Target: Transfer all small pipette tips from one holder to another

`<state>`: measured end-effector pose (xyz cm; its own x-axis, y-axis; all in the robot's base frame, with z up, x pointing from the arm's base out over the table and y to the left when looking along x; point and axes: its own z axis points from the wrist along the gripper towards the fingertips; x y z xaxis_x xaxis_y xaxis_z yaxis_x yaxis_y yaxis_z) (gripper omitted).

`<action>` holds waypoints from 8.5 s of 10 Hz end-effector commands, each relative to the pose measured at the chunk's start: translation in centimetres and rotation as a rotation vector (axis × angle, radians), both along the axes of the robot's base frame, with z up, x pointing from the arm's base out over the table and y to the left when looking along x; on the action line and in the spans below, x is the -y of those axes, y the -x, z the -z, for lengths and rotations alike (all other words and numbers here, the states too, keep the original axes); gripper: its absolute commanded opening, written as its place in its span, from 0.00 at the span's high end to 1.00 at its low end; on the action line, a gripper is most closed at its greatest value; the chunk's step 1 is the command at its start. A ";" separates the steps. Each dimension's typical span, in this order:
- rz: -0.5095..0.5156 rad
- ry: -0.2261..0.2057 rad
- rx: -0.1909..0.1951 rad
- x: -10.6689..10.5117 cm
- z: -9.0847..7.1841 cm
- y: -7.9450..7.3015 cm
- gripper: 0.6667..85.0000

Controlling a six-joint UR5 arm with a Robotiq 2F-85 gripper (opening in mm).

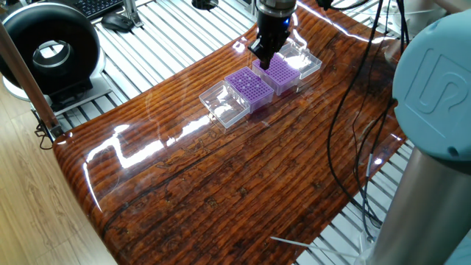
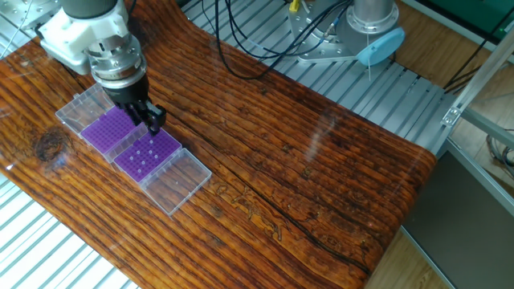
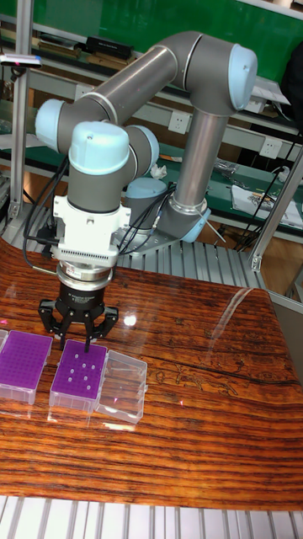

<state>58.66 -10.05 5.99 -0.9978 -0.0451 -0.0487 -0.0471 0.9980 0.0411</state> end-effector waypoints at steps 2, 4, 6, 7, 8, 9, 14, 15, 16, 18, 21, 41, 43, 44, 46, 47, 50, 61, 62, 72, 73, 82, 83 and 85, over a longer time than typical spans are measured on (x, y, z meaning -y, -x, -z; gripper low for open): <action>0.025 0.003 0.019 -0.5 0.6 -0.3 0.57; 0.025 0.001 0.021 -0.6 0.7 -0.2 0.57; 0.022 0.000 0.021 -0.6 0.8 -0.3 0.57; 0.025 -0.002 0.021 -0.7 0.9 -0.2 0.58; 0.025 0.000 0.021 -0.7 1.0 -0.1 0.59; 0.022 0.000 0.022 -0.6 1.1 -0.1 0.60; 0.021 0.004 0.027 -0.2 1.5 0.0 0.61; 0.022 0.007 0.027 -0.2 1.5 0.0 0.62; 0.025 0.007 0.027 -0.2 1.5 0.0 0.63; 0.031 0.010 0.027 -0.1 1.5 0.1 0.64; 0.041 0.015 0.027 -0.1 1.5 0.2 0.67; 0.044 0.023 0.034 -0.5 1.4 -0.1 0.75; 0.042 0.021 0.034 -0.6 1.3 -0.1 0.75; 0.042 0.021 0.034 -0.6 1.3 -0.1 0.75; 0.044 0.020 0.034 -0.6 1.3 -0.1 0.77; 0.045 0.018 0.033 -0.7 1.4 -0.1 0.79; 0.033 0.010 0.033 -0.8 1.5 -0.1 0.78; 0.025 0.006 0.030 -0.3 1.5 0.0 0.86; 0.028 0.007 0.030 -0.2 1.5 0.0 0.90; 0.069 0.064 0.032 0.1 1.0 0.0 1.00; 0.083 0.063 0.040 -0.4 1.0 -0.2 1.00; 0.117 0.039 0.042 -0.6 -0.4 -0.9 1.00; 0.114 0.044 0.047 -0.4 -0.7 -1.1 1.00; 0.112 0.043 0.050 -0.2 -1.1 -1.1 1.00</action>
